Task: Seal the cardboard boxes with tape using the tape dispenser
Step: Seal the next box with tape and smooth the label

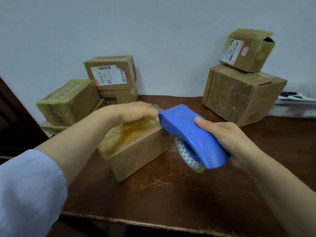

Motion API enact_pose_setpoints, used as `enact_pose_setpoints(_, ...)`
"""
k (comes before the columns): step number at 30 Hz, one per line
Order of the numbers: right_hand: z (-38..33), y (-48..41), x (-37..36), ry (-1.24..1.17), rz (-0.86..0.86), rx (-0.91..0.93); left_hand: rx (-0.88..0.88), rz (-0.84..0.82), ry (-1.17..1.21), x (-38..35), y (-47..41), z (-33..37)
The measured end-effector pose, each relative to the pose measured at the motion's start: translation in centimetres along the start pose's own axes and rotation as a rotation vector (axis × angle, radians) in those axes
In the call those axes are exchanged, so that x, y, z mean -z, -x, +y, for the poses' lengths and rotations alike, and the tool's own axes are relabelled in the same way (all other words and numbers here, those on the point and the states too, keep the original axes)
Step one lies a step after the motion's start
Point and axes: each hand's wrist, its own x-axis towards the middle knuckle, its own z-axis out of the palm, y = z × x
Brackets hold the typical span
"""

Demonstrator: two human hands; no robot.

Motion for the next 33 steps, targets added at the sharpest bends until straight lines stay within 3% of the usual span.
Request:
enact_pose_setpoints(1, 0.2, 0.0, -0.1, -0.014, 0.017, 0.02, 0.044, -0.116, -0.155, -0.3, 0.4, 0.1)
enact_pose_setpoints(2, 0.4, 0.1, -0.2, -0.025, 0.033, 0.054, 0.063, -0.129, -0.29, -0.7, 0.5, 0.1)
enact_pose_setpoints(4, 0.7, 0.2, -0.2, -0.044, 0.036, 0.152, 0.047, 0.024, -0.399, -2.1, 0.1, 0.0)
enact_pose_setpoints(6, 1.0, 0.6, -0.3, -0.02, 0.01, 0.241, 0.014, 0.195, -0.399, -3.3, -0.7, -0.3)
enact_pose_setpoints(10, 1.7, 1.2, 0.0, 0.065, -0.079, 0.271, -0.016, 0.253, -0.379, -3.7, -1.2, -1.0)
enact_pose_setpoints(14, 1.8, 1.8, -0.4, 0.614, -0.119, 0.261, -0.03, 0.255, -0.375, -3.6, -1.2, -1.0)
enact_pose_setpoints(16, 2.1, 1.8, -0.7, 0.751, -0.087, 0.297, -0.023, 0.235, -0.381, -3.6, -1.0, -0.9)
enact_pose_setpoints(24, 3.5, 4.2, 1.5, 0.772, -0.114, 0.241, -0.054, 0.191, -0.385, -3.1, -1.0, -0.5)
enact_pose_setpoints(30, 3.8, 5.8, 2.3, 0.936, -0.183, 0.127, -0.048, 0.182, -0.414, -2.7, -1.8, -1.1)
enact_pose_setpoints(33, 1.9, 5.1, 1.3, 1.128, -0.155, 0.133, -0.031, 0.149, -0.463, -2.7, -1.9, -0.9)
